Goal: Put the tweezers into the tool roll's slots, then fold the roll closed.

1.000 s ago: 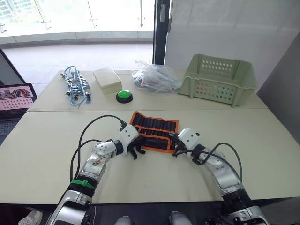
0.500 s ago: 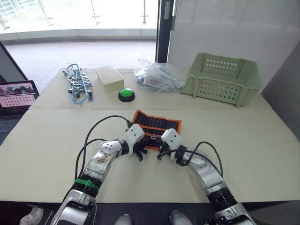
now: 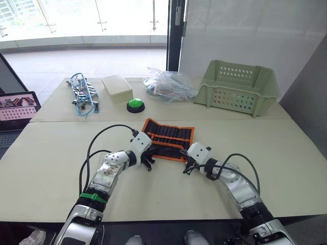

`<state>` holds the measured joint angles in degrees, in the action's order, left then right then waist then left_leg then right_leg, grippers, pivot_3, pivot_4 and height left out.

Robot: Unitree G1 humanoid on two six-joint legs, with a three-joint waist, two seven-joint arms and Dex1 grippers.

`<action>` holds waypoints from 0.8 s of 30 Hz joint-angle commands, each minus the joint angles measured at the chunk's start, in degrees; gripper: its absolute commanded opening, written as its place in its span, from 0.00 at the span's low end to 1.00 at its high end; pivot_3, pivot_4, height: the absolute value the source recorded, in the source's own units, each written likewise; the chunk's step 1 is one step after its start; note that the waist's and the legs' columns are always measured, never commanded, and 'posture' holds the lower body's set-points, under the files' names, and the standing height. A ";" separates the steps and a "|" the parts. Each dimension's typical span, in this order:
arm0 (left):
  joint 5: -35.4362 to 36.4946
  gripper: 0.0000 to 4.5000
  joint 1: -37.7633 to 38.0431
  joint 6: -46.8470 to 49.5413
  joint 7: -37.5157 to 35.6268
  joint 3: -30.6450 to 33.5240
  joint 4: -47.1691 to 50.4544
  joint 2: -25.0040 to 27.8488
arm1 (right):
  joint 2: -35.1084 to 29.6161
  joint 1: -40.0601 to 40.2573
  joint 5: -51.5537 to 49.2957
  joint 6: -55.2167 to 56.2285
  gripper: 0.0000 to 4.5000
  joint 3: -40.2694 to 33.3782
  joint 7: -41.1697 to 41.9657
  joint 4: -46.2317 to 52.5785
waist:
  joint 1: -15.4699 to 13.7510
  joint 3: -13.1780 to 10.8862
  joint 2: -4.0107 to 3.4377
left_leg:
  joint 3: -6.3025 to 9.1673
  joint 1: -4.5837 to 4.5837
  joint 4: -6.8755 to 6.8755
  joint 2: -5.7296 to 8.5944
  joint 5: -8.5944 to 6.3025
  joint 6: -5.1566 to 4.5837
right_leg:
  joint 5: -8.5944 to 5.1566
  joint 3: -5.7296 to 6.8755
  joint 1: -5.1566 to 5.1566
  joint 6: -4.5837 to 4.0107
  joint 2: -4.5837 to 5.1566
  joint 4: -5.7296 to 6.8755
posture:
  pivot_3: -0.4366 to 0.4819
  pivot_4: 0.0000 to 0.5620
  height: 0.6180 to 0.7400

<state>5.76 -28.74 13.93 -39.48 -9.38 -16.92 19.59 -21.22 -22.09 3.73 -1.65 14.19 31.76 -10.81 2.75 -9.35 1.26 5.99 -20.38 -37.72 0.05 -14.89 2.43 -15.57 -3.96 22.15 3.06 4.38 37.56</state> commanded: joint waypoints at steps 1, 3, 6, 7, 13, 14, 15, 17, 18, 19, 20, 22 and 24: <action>2.00 0.00 1.28 1.43 -1.43 1.14 4.27 -0.02 | 2.31 -0.80 -2.90 1.27 0.00 -2.53 -0.63 3.35 | -0.02 -0.01 0.01 | 0.00 -0.01 0.00 0.00 0.00 0.00 | 0.00 0.00 0.02 0.00 0.00 0.00 | 0.48 0.27 1.00; 2.49 0.00 1.08 2.09 -1.40 1.58 6.22 0.08 | 3.92 -1.51 -4.45 1.92 0.00 -3.43 -0.52 5.19 | -0.08 -0.01 0.00 | 0.01 -0.20 0.00 0.00 0.00 0.00 | 0.01 0.00 0.19 -0.01 0.00 0.00 | 0.48 0.27 1.00; 2.42 0.00 0.65 3.15 -1.40 1.90 7.04 0.38 | 6.33 -3.27 -4.86 1.50 0.00 -3.83 -1.51 4.64 | -0.13 -0.01 0.00 | 0.03 -0.65 -0.08 0.02 0.01 0.01 | 0.02 0.00 0.63 -0.02 0.03 0.06 | 0.48 0.27 1.00; 2.41 0.00 0.50 3.37 -1.43 2.00 7.03 0.37 | 6.90 -3.71 -4.24 0.84 0.00 -3.47 -1.94 3.71 | -0.14 -0.01 -0.01 | 0.02 -0.82 -0.11 0.04 0.01 0.02 | 0.03 -0.01 0.85 -0.04 0.05 0.11 | 0.48 0.27 1.00; -0.42 0.00 0.15 5.08 -0.15 0.41 4.82 0.44 | 6.60 -3.56 0.83 -3.00 0.00 0.94 -1.59 0.47 | -0.40 -0.01 0.00 | 0.02 -0.93 -0.10 0.06 0.02 0.03 | 0.03 -0.01 0.98 -0.05 0.06 0.12 | 0.48 0.27 1.00; -1.47 0.00 0.16 5.67 0.30 -0.30 4.54 0.64 | 6.42 -3.34 1.27 -3.22 0.00 1.36 -1.32 0.32 | -0.40 -0.01 0.00 | 0.02 -0.94 -0.10 0.06 0.02 0.03 | 0.03 -0.01 0.98 -0.05 0.06 0.12 | 0.48 0.27 1.00; -2.11 0.00 0.46 6.52 0.60 -1.00 4.63 0.68 | 5.82 -3.21 2.07 -3.67 0.00 1.85 -1.14 -0.03 | -0.36 -0.01 -0.01 | 0.02 -0.94 -0.10 0.06 0.02 0.03 | 0.03 -0.01 0.98 -0.05 0.06 0.11 | 0.48 0.27 1.00; -2.59 0.00 0.83 7.91 1.06 -1.51 4.80 0.55 | 4.80 -3.22 3.39 -4.56 0.00 2.28 -1.12 -0.68 | -0.28 0.00 -0.02 | 0.01 -0.92 -0.10 0.06 0.02 0.03 | 0.03 -0.01 0.96 -0.05 0.05 0.12 | 0.48 0.27 1.00; -2.83 0.00 0.94 8.39 1.21 -1.66 4.73 0.62 | 4.42 -3.27 3.83 -5.36 0.00 2.20 -1.37 -1.01 | -0.28 0.00 -0.02 | 0.01 -0.87 -0.10 0.05 0.02 0.02 | 0.03 -0.01 0.91 -0.05 0.04 0.12 | 0.48 0.27 1.00; -3.14 0.00 0.92 8.84 1.76 -1.53 4.27 0.76 | 4.05 -3.34 4.14 -6.76 0.00 1.79 -1.89 -1.33 | -0.28 0.00 -0.02 | 0.01 -0.82 -0.10 0.05 0.01 0.02 | 0.03 -0.01 0.87 -0.05 0.04 0.11 | 0.48 0.27 1.00; -3.21 0.00 0.98 9.41 2.34 -1.20 3.85 0.85 | 3.65 -3.34 4.38 -8.09 0.00 1.49 -2.30 -1.63 | -0.29 0.01 -0.02 | 0.02 -0.80 -0.10 0.05 0.02 0.03 | 0.03 -0.01 0.85 -0.04 0.04 0.11 | 0.48 0.27 1.00; -2.94 0.00 1.13 10.18 3.05 -0.60 3.56 0.91 | 3.17 -3.06 4.68 -11.00 0.00 1.17 -2.81 -1.85 | -0.29 0.02 -0.02 | 0.02 -0.76 -0.10 0.05 0.02 0.02 | 0.03 -0.01 0.80 -0.04 0.04 0.12 | 0.48 0.27 1.00; -2.53 0.00 1.42 10.84 3.16 -0.26 4.13 1.15 | 3.16 -2.57 4.37 -12.74 0.00 0.87 -3.11 -1.62 | -0.37 0.03 -0.03 | 0.02 -0.67 -0.10 0.05 0.02 0.03 | 0.03 0.00 0.66 -0.04 0.04 0.09 | 0.48 0.27 1.00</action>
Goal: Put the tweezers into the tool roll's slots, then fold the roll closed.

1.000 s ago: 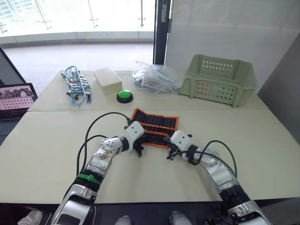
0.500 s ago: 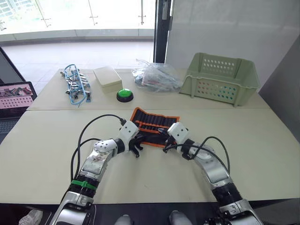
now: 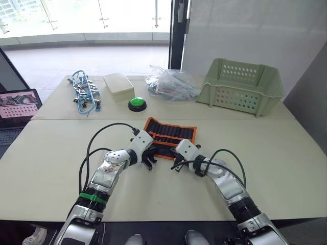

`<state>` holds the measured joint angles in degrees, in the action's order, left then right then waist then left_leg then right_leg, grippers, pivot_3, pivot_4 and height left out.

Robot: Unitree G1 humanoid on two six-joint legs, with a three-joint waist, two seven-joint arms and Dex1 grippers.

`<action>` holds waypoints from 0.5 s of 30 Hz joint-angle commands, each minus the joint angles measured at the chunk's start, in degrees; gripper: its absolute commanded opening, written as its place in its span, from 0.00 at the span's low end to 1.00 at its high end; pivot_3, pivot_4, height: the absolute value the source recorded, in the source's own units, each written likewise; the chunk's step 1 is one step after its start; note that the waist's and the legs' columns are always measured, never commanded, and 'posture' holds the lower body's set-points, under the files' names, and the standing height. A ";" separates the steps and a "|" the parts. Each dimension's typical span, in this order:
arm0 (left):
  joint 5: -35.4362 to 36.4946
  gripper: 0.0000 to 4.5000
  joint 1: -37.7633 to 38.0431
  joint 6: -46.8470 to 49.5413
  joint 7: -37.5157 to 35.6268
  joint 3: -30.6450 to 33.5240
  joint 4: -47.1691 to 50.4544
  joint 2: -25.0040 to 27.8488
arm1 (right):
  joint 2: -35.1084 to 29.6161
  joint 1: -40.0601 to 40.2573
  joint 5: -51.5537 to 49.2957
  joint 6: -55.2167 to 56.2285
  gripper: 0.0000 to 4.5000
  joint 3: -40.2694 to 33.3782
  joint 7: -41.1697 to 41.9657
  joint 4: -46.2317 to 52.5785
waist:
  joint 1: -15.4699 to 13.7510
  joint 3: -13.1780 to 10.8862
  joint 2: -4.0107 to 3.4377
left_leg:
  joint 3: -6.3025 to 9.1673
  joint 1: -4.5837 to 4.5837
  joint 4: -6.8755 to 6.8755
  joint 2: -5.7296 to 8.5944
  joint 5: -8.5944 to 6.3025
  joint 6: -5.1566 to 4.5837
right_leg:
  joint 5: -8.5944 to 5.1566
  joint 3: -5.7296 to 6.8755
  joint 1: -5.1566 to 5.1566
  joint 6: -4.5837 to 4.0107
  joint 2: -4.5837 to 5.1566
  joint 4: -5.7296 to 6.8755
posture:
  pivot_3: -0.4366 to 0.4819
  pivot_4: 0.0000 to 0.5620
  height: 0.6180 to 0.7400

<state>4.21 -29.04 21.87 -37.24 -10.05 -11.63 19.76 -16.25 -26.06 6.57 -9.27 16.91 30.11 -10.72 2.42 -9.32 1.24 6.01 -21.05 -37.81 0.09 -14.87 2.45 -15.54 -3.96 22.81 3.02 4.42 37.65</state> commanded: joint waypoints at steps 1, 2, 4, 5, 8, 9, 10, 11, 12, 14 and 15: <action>-0.38 0.00 2.05 3.53 1.10 1.08 -0.47 1.06 | -1.69 1.88 0.99 -5.51 0.00 -2.22 -1.57 -1.14 | -0.08 0.00 0.00 | 0.01 0.05 0.00 0.00 0.00 0.00 | 0.00 0.01 -0.09 0.00 0.00 -0.02 | 0.48 0.27 1.00; 0.05 0.00 2.26 3.99 1.23 1.54 0.00 1.09 | -1.61 2.17 0.59 -5.74 0.00 -2.46 -1.63 -0.70 | -0.11 0.00 0.00 | 0.01 0.13 0.00 0.00 0.00 0.00 | 0.00 0.01 -0.19 0.01 0.00 -0.05 | 0.48 0.27 1.00; 0.65 0.00 2.76 4.75 1.26 2.14 1.05 1.32 | -1.53 2.69 -0.18 -5.91 0.00 -3.07 -1.76 0.68 | -0.17 0.00 0.00 | 0.02 0.32 0.01 0.00 -0.01 -0.02 | -0.01 0.03 -0.44 0.01 0.01 -0.13 | 0.48 0.27 1.00; 0.78 0.00 3.09 4.87 1.22 2.40 1.61 1.47 | -1.66 2.99 -0.80 -5.13 0.00 -3.55 -1.57 1.63 | -0.20 0.00 0.00 | 0.03 0.38 0.03 0.00 -0.02 -0.03 | -0.01 0.03 -0.52 0.02 0.01 -0.17 | 0.48 0.27 1.00; 1.74 0.00 3.91 4.61 0.89 3.37 3.05 1.67 | -2.37 3.63 -2.89 -2.88 0.00 -5.07 0.02 5.11 | -0.31 0.00 0.00 | 0.04 0.39 0.04 0.00 -0.02 -0.03 | -0.01 0.04 -0.54 0.02 0.01 -0.20 | 0.48 0.27 1.00; 2.08 0.00 4.10 4.24 0.64 3.62 3.49 1.86 | -2.69 3.68 -3.95 -2.54 0.00 -5.90 0.71 6.70 | -0.35 0.00 0.00 | 0.04 0.39 0.04 0.00 -0.02 -0.02 | -0.01 0.04 -0.54 0.02 0.01 -0.21 | 0.48 0.27 1.00; 3.18 0.00 4.29 3.96 -0.11 4.23 4.43 1.94 | -3.42 3.57 -5.16 -2.22 0.00 -6.94 1.59 8.49 | -0.36 0.00 0.00 | 0.04 0.36 0.04 0.00 -0.02 -0.02 | -0.01 0.03 -0.54 0.02 0.01 -0.24 | 0.48 0.27 1.00; 4.36 0.00 4.41 3.49 -0.88 4.88 5.45 2.00 | -4.18 3.41 -6.36 -2.10 0.00 -7.92 2.46 10.01 | -0.31 -0.01 -0.01 | 0.05 0.33 0.04 0.00 -0.02 -0.02 | -0.01 0.04 -0.52 0.02 0.01 -0.27 | 0.48 0.27 1.00; 5.90 0.00 4.53 2.98 -1.94 5.75 6.79 2.03 | -4.61 3.24 -8.10 -2.59 0.00 -9.20 3.40 11.40 | -0.15 -0.01 -0.01 | 0.05 0.28 0.04 0.00 -0.02 -0.02 | -0.01 0.04 -0.49 0.02 0.01 -0.32 | 0.48 0.27 1.00; 9.22 0.00 4.79 3.30 -3.49 7.63 9.87 1.88 | -4.27 2.78 -12.85 -5.12 0.00 -12.65 4.23 13.45 | 0.12 -0.02 -0.01 | 0.06 0.16 0.04 -0.02 -0.02 -0.02 | -0.01 0.04 -0.38 0.02 0.00 -0.38 | 0.48 0.27 1.00; 11.38 0.00 4.96 3.72 -4.05 9.05 11.77 1.56 | -4.07 2.39 -15.44 -6.84 0.00 -14.62 4.56 14.20 | 0.24 -0.02 0.00 | 0.07 0.05 0.04 -0.04 -0.02 -0.02 | -0.01 0.04 -0.26 0.02 -0.03 -0.37 | 0.48 0.27 1.00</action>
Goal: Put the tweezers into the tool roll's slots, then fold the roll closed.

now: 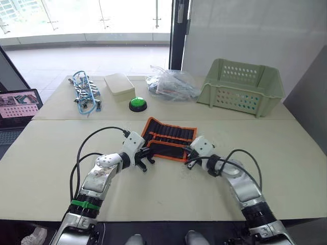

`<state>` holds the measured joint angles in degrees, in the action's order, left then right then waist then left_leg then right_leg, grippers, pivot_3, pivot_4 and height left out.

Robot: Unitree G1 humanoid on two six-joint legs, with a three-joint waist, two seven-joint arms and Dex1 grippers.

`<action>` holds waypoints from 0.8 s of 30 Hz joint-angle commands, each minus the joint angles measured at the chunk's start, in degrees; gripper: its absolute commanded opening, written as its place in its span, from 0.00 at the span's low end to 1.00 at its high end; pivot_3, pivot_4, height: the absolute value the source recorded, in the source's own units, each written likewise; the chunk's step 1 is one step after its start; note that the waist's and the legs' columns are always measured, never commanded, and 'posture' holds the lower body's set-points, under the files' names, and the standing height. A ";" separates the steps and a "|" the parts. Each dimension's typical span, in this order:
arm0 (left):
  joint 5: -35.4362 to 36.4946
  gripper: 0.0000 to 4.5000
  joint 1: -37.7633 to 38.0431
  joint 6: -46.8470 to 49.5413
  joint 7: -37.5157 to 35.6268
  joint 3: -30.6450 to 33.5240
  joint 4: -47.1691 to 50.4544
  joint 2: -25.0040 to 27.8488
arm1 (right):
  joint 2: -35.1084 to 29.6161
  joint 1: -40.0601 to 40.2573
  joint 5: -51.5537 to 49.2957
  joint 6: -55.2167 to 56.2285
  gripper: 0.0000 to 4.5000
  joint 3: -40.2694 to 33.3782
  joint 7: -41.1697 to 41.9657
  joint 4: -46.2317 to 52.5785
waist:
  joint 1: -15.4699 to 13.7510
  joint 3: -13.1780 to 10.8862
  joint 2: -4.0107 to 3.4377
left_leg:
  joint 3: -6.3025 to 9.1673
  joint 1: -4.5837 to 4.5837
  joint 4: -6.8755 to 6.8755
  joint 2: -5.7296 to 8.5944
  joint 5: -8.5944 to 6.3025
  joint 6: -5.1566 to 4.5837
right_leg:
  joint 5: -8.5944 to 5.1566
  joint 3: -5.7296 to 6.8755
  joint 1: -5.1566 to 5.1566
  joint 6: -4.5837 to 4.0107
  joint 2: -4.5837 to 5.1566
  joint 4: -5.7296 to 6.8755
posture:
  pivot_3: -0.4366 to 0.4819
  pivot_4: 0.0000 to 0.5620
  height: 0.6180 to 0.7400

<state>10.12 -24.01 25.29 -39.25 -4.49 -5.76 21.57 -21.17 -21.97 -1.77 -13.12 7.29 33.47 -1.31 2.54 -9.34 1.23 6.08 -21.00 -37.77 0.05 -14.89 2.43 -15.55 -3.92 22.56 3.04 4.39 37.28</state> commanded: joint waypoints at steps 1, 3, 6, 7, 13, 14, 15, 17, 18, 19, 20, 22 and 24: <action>7.27 0.00 0.26 1.04 -2.38 4.70 7.83 -0.23 | 0.73 -2.06 -9.43 -5.03 0.00 -6.72 1.73 5.42 | 0.13 -0.01 0.02 | 0.01 -0.13 0.00 -0.02 0.00 0.00 | 0.00 0.00 0.15 -0.01 -0.01 0.02 | 0.48 0.27 1.00; 10.97 0.00 1.68 2.36 -4.26 7.11 12.37 1.20 | 0.60 -2.68 -15.46 -10.30 0.00 -10.76 3.01 5.83 | 0.12 -0.01 0.02 | -0.01 -0.40 -0.02 0.01 0.00 0.00 | 0.01 -0.03 0.53 -0.02 0.03 0.26 | 0.48 0.27 1.00; 15.17 0.06 4.36 4.06 -7.01 10.48 16.88 4.78 | -0.79 -2.75 -19.53 -16.71 0.00 -13.26 3.50 5.46 | 0.06 -0.02 0.01 | -0.01 -0.47 0.00 0.00 0.00 0.00 | 0.01 -0.04 0.63 -0.03 0.03 0.30 | 0.48 0.27 1.00; 16.13 0.12 5.69 4.30 -8.64 11.23 18.12 6.70 | -1.63 -2.60 -20.44 -18.54 0.00 -13.56 4.09 5.53 | 0.11 -0.02 0.00 | -0.01 -0.47 0.01 0.01 0.00 -0.01 | 0.01 -0.04 0.64 -0.03 0.04 0.29 | 0.48 0.27 1.00; 20.99 0.54 17.47 3.74 -15.16 19.69 23.44 16.92 | -8.85 0.90 -27.80 -27.96 0.34 -15.35 11.45 6.57 | -0.06 -0.11 -0.09 | -0.06 -0.49 0.02 0.00 -0.02 -0.03 | 0.01 -0.05 0.62 -0.03 0.04 0.16 | 0.48 0.27 1.00; 21.18 0.62 19.89 3.14 -15.94 21.66 23.40 18.22 | -9.94 1.59 -29.48 -29.88 0.42 -15.89 12.60 6.81 | -0.07 -0.11 -0.09 | -0.06 -0.50 0.02 0.00 -0.02 -0.03 | 0.01 -0.04 0.60 -0.03 0.04 0.13 | 0.48 0.27 1.00; 21.30 0.69 22.17 2.60 -16.57 23.56 23.33 19.24 | -11.05 2.33 -31.00 -31.62 0.49 -16.58 13.74 7.06 | -0.05 -0.12 -0.11 | -0.07 -0.50 0.02 -0.01 -0.02 -0.03 | 0.00 -0.05 0.60 -0.03 0.04 0.09 | 0.48 0.27 1.00; 21.14 0.83 25.23 1.50 -16.88 26.09 22.75 20.53 | -12.97 3.38 -33.36 -33.95 0.64 -17.80 15.55 7.13 | -0.13 -0.14 -0.13 | -0.09 -0.50 0.04 -0.03 -0.02 -0.04 | 0.00 -0.04 0.56 -0.02 0.03 -0.03 | 0.48 0.27 1.00; 21.11 0.90 26.15 0.90 -16.29 27.39 22.16 20.57 | -14.23 3.79 -33.99 -34.41 0.71 -18.42 16.62 6.25 | -0.27 -0.15 -0.14 | -0.10 -0.51 0.04 -0.03 -0.03 -0.05 | 0.00 -0.04 0.55 -0.02 0.03 -0.06 | 0.48 0.27 1.00; 21.15 0.99 26.80 0.52 -15.81 28.25 21.93 20.50 | -15.14 4.16 -34.44 -34.68 0.79 -18.88 17.33 5.69 | -0.44 -0.16 -0.13 | -0.10 -0.51 0.04 -0.02 -0.03 -0.05 | 0.00 -0.03 0.52 -0.02 0.04 -0.09 | 0.48 0.27 1.00; 21.57 1.00 27.45 0.50 -15.20 29.37 21.77 20.17 | -16.46 4.71 -34.14 -34.04 0.87 -18.86 18.64 4.73 | -0.52 -0.16 -0.13 | -0.10 -0.53 0.04 -0.02 -0.03 -0.05 | 0.00 -0.02 0.52 -0.02 0.04 -0.11 | 0.48 0.27 1.00; 21.63 1.00 29.95 -0.27 -14.38 31.52 21.47 19.32 | -19.21 5.73 -32.20 -31.69 0.99 -18.19 21.33 1.13 | -0.55 -0.15 -0.13 | -0.10 -0.52 0.03 -0.02 -0.03 -0.05 | 0.01 -0.01 0.47 -0.02 0.04 -0.14 | 0.48 0.27 1.00; 21.46 1.00 31.95 -1.07 -14.14 32.40 21.53 18.91 | -19.92 5.85 -31.27 -29.83 0.99 -17.83 22.15 -1.70 | -0.40 -0.16 -0.12 | -0.13 -0.50 0.03 -0.02 -0.06 -0.10 | 0.01 -0.01 0.46 -0.02 0.05 -0.17 | 0.48 0.27 1.00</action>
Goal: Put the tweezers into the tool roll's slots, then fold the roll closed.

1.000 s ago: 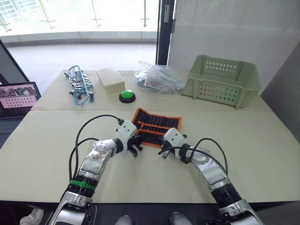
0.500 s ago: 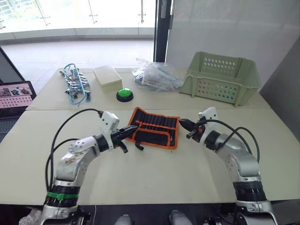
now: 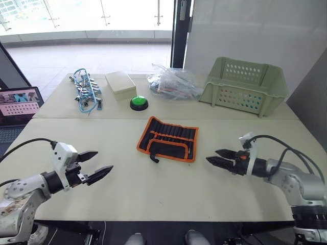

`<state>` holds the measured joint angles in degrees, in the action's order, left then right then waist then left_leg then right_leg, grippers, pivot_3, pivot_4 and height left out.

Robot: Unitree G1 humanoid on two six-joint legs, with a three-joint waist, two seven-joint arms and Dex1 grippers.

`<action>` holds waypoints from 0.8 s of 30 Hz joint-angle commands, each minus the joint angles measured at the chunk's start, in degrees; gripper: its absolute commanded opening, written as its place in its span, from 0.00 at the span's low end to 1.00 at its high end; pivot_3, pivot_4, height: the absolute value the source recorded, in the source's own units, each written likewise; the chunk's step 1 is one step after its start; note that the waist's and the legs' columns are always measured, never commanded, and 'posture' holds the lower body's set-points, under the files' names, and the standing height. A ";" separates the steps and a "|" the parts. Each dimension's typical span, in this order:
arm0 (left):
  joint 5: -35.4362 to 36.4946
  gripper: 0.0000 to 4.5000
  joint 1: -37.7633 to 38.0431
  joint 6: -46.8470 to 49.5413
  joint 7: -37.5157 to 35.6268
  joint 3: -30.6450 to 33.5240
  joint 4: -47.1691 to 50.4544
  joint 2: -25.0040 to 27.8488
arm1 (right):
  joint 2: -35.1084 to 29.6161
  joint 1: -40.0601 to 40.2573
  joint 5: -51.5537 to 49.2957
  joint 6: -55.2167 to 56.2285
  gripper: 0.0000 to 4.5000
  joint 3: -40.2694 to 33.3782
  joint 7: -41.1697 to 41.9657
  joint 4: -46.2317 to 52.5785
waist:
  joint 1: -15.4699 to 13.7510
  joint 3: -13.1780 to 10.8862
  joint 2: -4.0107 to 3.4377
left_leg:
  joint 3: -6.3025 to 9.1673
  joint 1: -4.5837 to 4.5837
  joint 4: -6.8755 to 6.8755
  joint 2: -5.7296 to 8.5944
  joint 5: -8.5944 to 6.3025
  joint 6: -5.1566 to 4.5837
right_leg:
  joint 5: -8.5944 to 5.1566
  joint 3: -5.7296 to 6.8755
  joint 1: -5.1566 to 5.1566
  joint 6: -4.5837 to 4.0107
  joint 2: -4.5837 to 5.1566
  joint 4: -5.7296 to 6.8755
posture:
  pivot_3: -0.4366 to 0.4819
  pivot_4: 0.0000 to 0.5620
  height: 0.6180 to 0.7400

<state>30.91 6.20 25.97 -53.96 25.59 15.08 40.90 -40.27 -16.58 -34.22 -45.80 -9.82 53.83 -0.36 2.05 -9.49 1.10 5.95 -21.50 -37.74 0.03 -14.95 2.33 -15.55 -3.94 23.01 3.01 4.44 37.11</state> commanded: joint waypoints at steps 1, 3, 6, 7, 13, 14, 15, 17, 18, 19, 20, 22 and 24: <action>0.74 1.00 2.43 -2.01 0.48 2.57 0.81 -0.46 | -0.75 0.46 1.22 3.37 0.99 -0.61 1.93 -3.43 | 0.17 0.00 0.01 | 0.00 -0.01 0.00 -0.01 -0.02 -0.03 | 0.00 0.00 0.01 0.00 -0.01 0.00 | 0.48 0.27 1.00; 0.92 1.00 3.26 -2.51 0.43 3.01 0.70 -0.38 | -0.70 0.52 0.90 3.30 0.99 -0.25 2.81 -3.98 | 0.25 0.00 0.00 | 0.00 -0.03 0.01 -0.03 -0.02 -0.04 | 0.00 0.00 0.06 0.00 -0.03 0.01 | 0.48 0.27 1.00; 0.92 1.00 3.52 -3.21 0.48 3.32 0.38 -0.02 | 0.55 0.13 -0.33 1.64 0.99 -0.02 2.48 -2.61 | 0.34 0.00 0.00 | -0.01 -0.02 0.01 -0.04 -0.02 -0.03 | 0.00 -0.01 0.04 0.00 -0.03 0.02 | 0.48 0.27 1.00; 1.12 1.00 3.48 -2.93 0.60 3.38 0.47 0.16 | 1.11 -0.01 -0.23 1.34 0.99 0.45 2.09 -1.90 | 0.35 0.00 0.00 | 0.00 -0.02 0.01 -0.04 -0.02 -0.03 | 0.00 -0.01 0.04 0.00 -0.03 0.02 | 0.48 0.27 1.00; 2.23 1.00 3.72 -2.07 0.35 3.27 2.26 1.23 | 9.23 -5.77 0.69 -8.06 0.99 0.23 -12.72 -1.39 | 0.74 0.00 0.01 | -0.01 0.01 0.01 -0.09 -0.02 -0.03 | 0.01 -0.02 0.06 -0.02 -0.07 0.07 | 0.48 0.27 1.00; 2.18 1.00 3.68 -2.16 0.54 3.29 2.39 1.23 | 10.40 -7.04 -0.15 -9.97 0.99 -0.55 -14.29 -2.12 | 0.76 0.00 0.01 | -0.03 0.02 0.01 -0.09 -0.02 -0.03 | 0.02 -0.04 0.06 -0.03 -0.06 0.06 | 0.48 0.27 1.00; 2.02 1.00 3.66 -2.28 0.74 3.24 2.55 1.20 | 11.68 -8.51 -1.41 -12.33 0.99 -1.72 -15.63 -3.27 | 0.70 0.00 0.02 | -0.03 0.02 0.01 -0.09 -0.02 -0.03 | 0.04 -0.04 0.06 -0.07 -0.07 0.06 | 0.48 0.27 1.00; 1.81 1.00 3.69 -2.37 1.33 3.10 3.03 0.94 | 14.31 -10.95 -4.27 -16.92 0.99 -4.27 -17.61 -5.15 | 0.55 0.00 0.02 | -0.02 0.02 0.01 -0.09 -0.02 -0.03 | 0.05 -0.02 0.07 -0.08 -0.07 0.07 | 0.48 0.27 1.00; 1.76 1.00 3.66 -2.38 1.60 2.99 3.19 0.84 | 15.04 -11.67 -4.82 -18.15 0.99 -4.86 -18.28 -5.55 | 0.53 0.00 0.02 | -0.02 0.01 0.01 -0.09 -0.02 -0.03 | 0.05 -0.02 0.07 -0.09 -0.07 0.07 | 0.48 0.27 1.00; 1.51 1.00 3.76 -2.62 2.02 2.70 3.48 0.52 | 15.62 -11.80 -4.90 -19.04 0.99 -4.09 -18.45 -5.11 | 0.53 0.00 0.02 | -0.02 0.01 0.02 -0.09 -0.02 -0.03 | 0.05 -0.02 0.07 -0.09 -0.07 0.07 | 0.48 0.27 1.00; 1.32 1.00 3.78 -2.78 2.33 2.45 3.66 0.31 | 15.90 -11.84 -4.81 -19.55 0.99 -3.40 -18.58 -4.74 | 0.46 0.00 0.02 | -0.02 0.00 0.02 -0.08 -0.02 -0.03 | 0.05 -0.02 0.08 -0.09 -0.06 0.06 | 0.48 0.27 1.00; 1.35 1.00 3.45 -2.70 3.18 1.71 4.41 -0.24 | 16.95 -11.97 -4.83 -20.96 0.99 -2.42 -19.13 -4.40 | 0.46 0.01 0.02 | -0.02 0.00 0.03 -0.08 -0.02 -0.04 | 0.05 -0.01 0.08 -0.08 -0.05 0.05 | 0.48 0.27 1.00; 1.82 1.00 2.80 -2.11 4.03 1.25 5.19 -0.51 | 17.59 -11.98 -3.89 -20.75 0.99 -1.68 -19.79 -4.44 | 0.47 0.01 0.02 | -0.02 0.00 0.03 -0.08 -0.03 -0.04 | 0.05 -0.01 0.08 -0.08 -0.06 0.05 | 0.48 0.27 1.00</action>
<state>31.72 9.69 24.04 -50.62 26.58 17.90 40.33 -23.45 -29.03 -37.37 -64.94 -13.10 34.45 -4.95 2.52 -9.48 1.13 5.93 -21.49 -37.72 -0.06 -14.97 2.29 -15.50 -3.95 23.09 2.93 4.37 37.16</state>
